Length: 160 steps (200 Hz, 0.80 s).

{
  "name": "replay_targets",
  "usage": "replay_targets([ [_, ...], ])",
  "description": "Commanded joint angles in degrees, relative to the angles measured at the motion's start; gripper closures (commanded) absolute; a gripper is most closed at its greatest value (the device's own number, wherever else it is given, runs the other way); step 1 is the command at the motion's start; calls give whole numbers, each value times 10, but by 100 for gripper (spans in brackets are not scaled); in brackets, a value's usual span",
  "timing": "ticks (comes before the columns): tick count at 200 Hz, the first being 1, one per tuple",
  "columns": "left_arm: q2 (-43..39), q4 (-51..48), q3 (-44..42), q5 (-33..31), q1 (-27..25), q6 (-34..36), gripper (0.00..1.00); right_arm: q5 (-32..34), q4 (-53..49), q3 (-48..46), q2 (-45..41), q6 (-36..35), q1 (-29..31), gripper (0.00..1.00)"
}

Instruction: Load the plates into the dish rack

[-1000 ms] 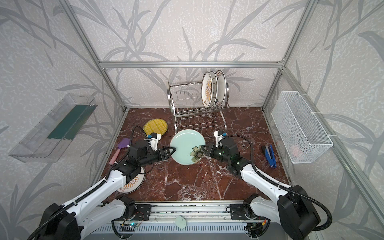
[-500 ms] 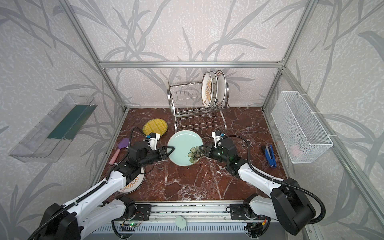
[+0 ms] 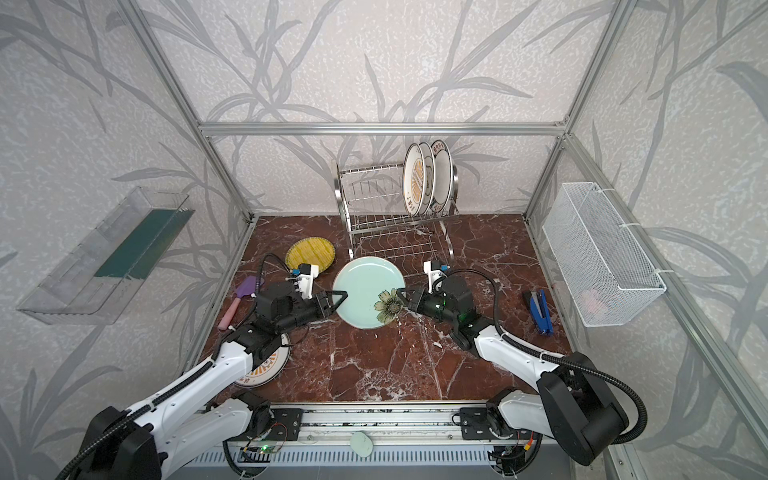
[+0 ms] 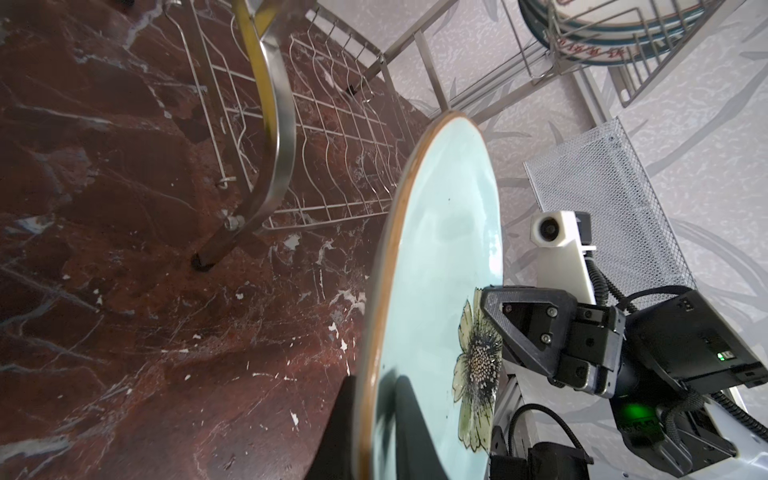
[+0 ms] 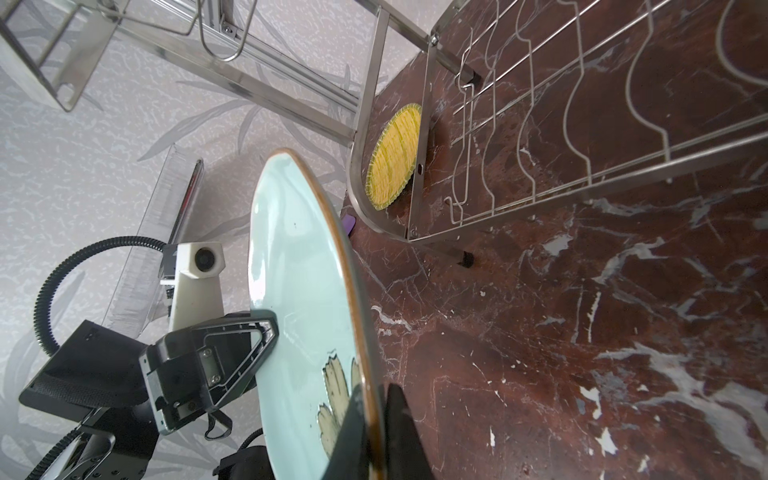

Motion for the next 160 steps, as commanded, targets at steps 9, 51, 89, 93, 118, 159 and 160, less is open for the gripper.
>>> replay_targets([
  [9, 4, 37, -18, 15, -6, 1, 100, -20, 108, 7, -3, 23, 2, 100],
  [51, 2, 79, -35, 7, -7, -20, 100, -14, 139, -2, -3, 38, 2, 99],
  [89, -9, 155, -69, -21, -7, -55, 100, -4, 152, -6, -3, 39, 10, 85],
  [93, -10, 158, -71, -22, -7, -56, 100, -4, 153, -6, -2, 39, 12, 84],
  [118, -18, 165, -75, -23, -8, -55, 100, 7, 161, -6, 5, 38, 28, 80],
  [159, -34, 173, -78, -26, -10, -58, 100, 23, 182, -3, 24, 39, 53, 77],
  [160, -35, 173, -78, -26, -10, -58, 100, 23, 183, -3, 25, 39, 54, 77],
])
